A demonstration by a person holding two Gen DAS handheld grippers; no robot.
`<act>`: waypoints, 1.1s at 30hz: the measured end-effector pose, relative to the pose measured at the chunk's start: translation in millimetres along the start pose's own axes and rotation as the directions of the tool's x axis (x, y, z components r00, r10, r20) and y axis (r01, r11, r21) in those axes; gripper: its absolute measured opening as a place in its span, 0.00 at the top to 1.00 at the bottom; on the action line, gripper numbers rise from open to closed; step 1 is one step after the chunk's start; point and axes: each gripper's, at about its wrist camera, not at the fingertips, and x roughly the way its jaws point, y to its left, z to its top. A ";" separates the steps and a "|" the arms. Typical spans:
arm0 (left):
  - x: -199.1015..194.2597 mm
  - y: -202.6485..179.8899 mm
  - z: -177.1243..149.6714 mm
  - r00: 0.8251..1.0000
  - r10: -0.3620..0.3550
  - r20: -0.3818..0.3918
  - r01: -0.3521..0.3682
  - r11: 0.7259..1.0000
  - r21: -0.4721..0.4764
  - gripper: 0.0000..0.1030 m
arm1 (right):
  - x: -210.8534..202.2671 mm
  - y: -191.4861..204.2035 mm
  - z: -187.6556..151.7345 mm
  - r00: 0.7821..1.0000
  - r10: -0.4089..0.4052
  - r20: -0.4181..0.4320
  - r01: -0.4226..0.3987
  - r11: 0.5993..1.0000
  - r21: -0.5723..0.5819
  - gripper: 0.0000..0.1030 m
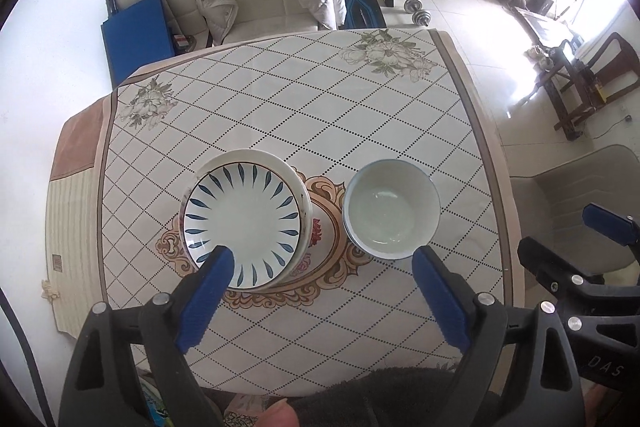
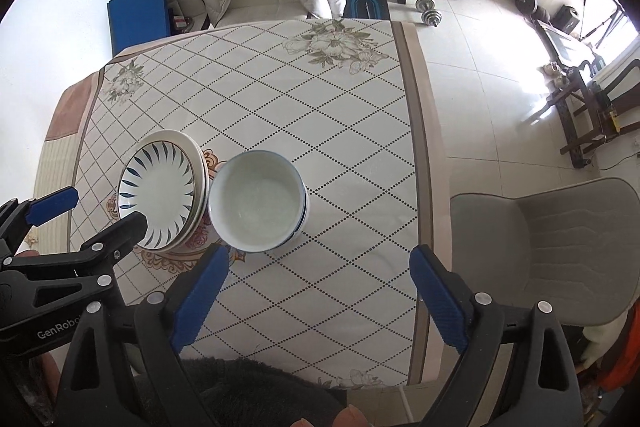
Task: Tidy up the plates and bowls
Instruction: 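Open both grippers and lift them off the bowl stack, then reach both grippers to the bowl stack and pinch its rim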
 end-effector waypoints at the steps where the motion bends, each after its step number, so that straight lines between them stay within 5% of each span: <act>1: -5.0 0.5 -2.1 1.000 -0.003 0.009 0.003 1.000 -0.006 0.11 | -7.4 0.4 -2.1 1.000 0.002 0.013 -0.002 1.000 0.003 0.09; 15: -26.0 3.4 -10.8 0.998 -0.025 0.065 0.030 0.997 -0.066 0.11 | -54.2 -6.1 -15.4 0.993 0.029 0.115 -0.030 1.000 0.001 0.09; 19: 3.6 6.1 3.7 0.999 -0.039 0.029 0.041 0.997 -0.062 0.11 | -25.8 -20.6 -7.0 0.993 0.019 0.113 -0.019 1.000 -0.001 0.06; 23: 53.0 8.7 31.6 0.991 -0.108 -0.084 0.105 0.994 -0.032 0.12 | 42.0 -39.8 4.3 0.990 0.139 -0.010 -0.138 0.988 0.073 0.06; 27: 106.6 -1.5 63.2 0.961 -0.172 -0.219 0.181 0.983 0.022 0.24 | 125.5 -48.1 8.2 0.941 0.306 -0.145 -0.275 0.941 0.198 0.06; 33: 174.7 -32.5 97.7 0.928 -0.108 -0.357 0.189 0.962 0.199 0.25 | 213.1 -48.7 3.7 0.856 0.466 -0.226 -0.368 0.854 0.368 0.06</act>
